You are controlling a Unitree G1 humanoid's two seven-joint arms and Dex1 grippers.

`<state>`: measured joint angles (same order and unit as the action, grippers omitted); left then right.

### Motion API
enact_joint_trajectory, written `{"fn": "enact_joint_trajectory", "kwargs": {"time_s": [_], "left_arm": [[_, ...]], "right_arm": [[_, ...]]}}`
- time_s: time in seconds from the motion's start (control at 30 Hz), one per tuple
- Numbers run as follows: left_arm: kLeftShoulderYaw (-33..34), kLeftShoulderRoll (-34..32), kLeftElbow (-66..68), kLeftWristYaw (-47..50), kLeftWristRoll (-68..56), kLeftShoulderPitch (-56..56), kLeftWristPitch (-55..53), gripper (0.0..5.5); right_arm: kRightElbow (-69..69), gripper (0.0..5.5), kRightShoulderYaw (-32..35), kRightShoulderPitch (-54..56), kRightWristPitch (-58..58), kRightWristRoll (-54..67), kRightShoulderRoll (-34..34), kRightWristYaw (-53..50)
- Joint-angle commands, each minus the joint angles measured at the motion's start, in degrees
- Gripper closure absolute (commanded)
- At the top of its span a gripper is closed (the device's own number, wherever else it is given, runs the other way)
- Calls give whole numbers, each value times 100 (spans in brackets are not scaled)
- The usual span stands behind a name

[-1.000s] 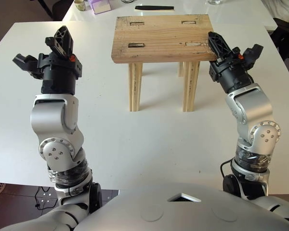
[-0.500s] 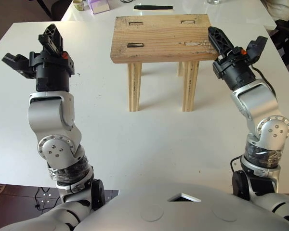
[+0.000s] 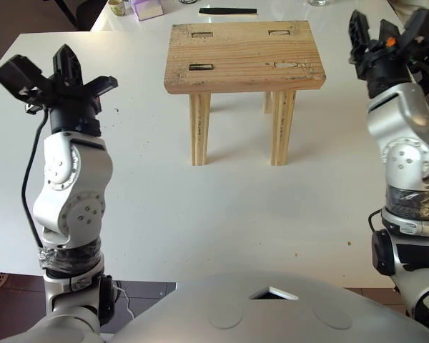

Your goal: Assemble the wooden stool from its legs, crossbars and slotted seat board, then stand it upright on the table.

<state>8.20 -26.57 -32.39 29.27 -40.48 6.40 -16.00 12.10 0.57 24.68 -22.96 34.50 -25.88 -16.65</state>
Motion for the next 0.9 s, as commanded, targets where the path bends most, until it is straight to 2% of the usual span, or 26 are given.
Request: {"fn": "enact_joint_trajectory", "kwargs": {"time_s": [0.03,0.4,0.53,0.73,0.9], "left_arm": [[-449,149,447,-3,1542,342,-32,550],[-291,1385,1101,-162,2629,1252,439,550],[-315,1722,950,-204,2929,1095,394,550],[-14,1768,843,-514,3185,818,339,550],[140,1578,1606,-1094,3259,1221,540,550]], "right_arm": [[-413,211,-587,87,420,-1660,205,-159],[-1973,211,-194,1138,1100,-2825,587,380],[-2277,211,-278,1118,1294,-3159,736,555],[-2377,211,-173,1052,1388,-3445,910,661],[-2338,211,87,757,1555,-3829,1056,133]]}}
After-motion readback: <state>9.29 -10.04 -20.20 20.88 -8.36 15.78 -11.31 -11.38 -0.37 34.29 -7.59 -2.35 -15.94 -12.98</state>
